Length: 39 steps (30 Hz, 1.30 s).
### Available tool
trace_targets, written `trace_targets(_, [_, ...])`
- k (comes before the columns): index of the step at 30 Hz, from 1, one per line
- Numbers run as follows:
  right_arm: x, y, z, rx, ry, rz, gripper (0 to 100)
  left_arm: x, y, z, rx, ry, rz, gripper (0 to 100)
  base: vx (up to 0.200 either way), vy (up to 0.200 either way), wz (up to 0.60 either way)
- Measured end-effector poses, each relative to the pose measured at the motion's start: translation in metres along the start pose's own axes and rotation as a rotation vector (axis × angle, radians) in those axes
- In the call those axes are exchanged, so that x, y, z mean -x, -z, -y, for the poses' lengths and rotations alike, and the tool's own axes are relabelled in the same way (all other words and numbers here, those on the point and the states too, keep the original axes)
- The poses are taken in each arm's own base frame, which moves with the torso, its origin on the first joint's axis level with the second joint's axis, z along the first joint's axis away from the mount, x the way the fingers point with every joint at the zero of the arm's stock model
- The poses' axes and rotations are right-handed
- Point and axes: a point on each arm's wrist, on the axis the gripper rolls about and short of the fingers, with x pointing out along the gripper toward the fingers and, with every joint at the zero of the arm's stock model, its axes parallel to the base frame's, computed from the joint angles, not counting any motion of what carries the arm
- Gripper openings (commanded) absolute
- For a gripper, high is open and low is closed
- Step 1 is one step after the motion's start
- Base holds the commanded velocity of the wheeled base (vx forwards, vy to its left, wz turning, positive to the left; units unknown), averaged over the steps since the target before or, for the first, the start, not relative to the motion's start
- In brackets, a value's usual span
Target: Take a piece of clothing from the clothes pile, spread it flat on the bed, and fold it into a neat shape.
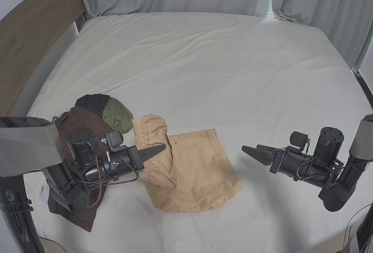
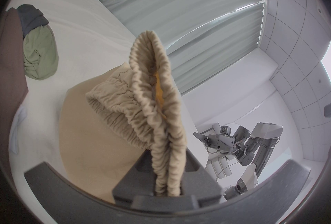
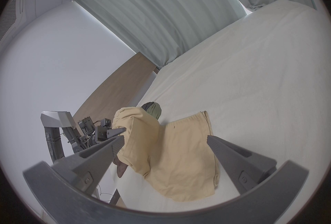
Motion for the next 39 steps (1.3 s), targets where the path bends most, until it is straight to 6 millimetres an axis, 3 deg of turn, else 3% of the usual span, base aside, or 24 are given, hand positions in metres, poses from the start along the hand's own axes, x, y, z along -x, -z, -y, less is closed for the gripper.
trace_targets(22, [-0.001,-0.009,0.001,0.011,-0.002,0.037,100,-0.053,0.029,-0.010,0.049,0.030,-0.047,0,0.000,0.000,0.00])
trace_targets(39, [-0.002,-0.011,0.001,0.014,-0.005,0.045,100,-0.074,0.046,-0.019,0.101,0.023,-0.062,0,0.000,0.000,0.00])
